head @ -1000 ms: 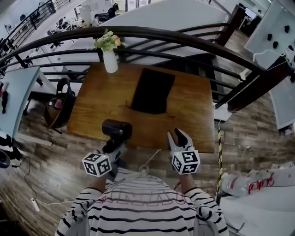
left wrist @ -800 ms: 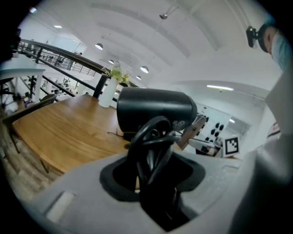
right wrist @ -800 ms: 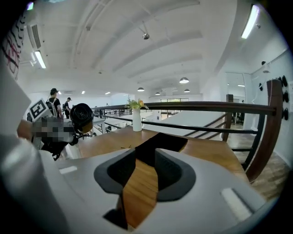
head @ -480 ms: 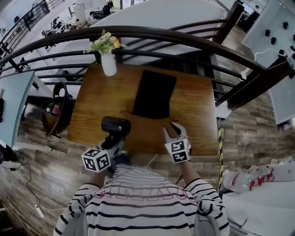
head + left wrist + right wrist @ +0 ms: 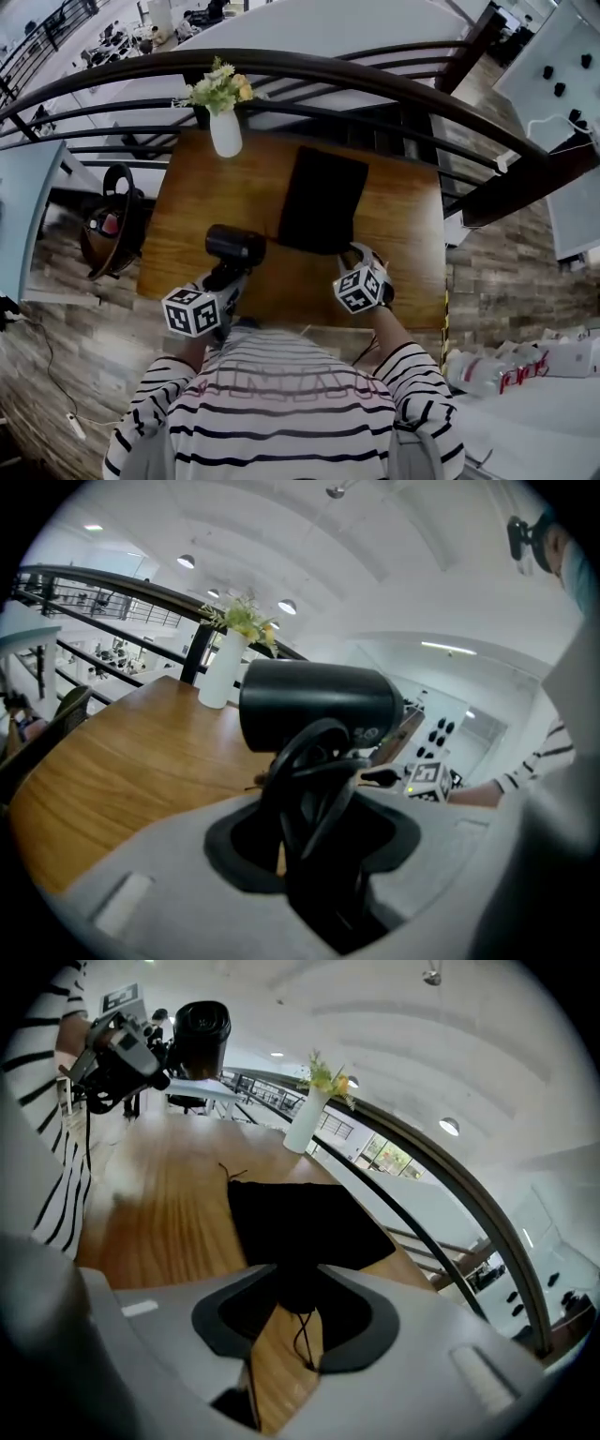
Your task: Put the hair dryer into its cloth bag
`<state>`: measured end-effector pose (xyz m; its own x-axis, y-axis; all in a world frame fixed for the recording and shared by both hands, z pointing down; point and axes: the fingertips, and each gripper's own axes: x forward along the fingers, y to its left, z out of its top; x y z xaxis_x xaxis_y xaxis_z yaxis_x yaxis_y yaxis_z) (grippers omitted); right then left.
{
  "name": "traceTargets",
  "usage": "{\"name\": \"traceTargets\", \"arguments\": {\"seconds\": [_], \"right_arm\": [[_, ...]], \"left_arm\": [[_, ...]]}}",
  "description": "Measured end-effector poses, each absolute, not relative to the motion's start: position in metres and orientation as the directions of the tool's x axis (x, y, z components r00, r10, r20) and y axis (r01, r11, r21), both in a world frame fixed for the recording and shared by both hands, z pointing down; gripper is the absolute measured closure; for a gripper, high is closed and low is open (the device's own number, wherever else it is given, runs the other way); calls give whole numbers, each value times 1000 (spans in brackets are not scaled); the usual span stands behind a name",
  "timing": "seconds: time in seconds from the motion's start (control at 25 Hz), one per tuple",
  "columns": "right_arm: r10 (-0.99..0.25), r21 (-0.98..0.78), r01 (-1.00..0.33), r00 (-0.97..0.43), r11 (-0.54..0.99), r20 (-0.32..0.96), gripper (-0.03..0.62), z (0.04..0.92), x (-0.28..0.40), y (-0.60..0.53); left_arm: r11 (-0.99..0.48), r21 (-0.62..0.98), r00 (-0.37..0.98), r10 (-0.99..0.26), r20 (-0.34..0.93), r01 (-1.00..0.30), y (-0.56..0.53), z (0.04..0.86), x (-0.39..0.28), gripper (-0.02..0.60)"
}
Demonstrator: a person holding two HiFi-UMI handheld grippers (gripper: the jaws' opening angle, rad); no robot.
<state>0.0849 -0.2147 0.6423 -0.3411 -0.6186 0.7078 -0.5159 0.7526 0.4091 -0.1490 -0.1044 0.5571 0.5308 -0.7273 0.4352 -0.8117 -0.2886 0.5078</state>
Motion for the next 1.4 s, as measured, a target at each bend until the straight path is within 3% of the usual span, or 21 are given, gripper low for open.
{"name": "traceTargets", "arguments": {"seconds": [0.16, 0.48, 0.76, 0.8, 1.0, 1.28, 1.4], "right_arm": [[-580, 439, -425, -297, 792, 758, 476, 662, 87, -232], [-505, 503, -68, -215, 861, 836, 487, 689, 79, -249], [-464, 477, 45, -166, 878, 870, 537, 708, 78, -256], [-456, 469, 45, -164, 882, 875, 566, 708, 78, -255], [-379, 373, -69, -195, 925, 905, 580, 705, 74, -248], [-199, -6, -419, -445, 908, 873, 582, 674, 42, -234], [-162, -157, -495, -542, 855, 825, 582, 660, 27, -228]], "left_arm": [[-278, 512, 527, -724, 444, -813, -112, 564, -157, 416], [-233, 523, 504, -726, 468, -820, -123, 575, -176, 416], [-208, 533, 494, -727, 477, -820, -129, 584, -184, 416], [-206, 534, 494, -726, 478, -820, -129, 585, -184, 417], [-197, 537, 491, -725, 484, -820, -126, 589, -184, 417], [-194, 528, 488, -714, 502, -827, -116, 595, -183, 416], [-201, 522, 494, -701, 515, -829, -112, 599, -181, 416]]}}
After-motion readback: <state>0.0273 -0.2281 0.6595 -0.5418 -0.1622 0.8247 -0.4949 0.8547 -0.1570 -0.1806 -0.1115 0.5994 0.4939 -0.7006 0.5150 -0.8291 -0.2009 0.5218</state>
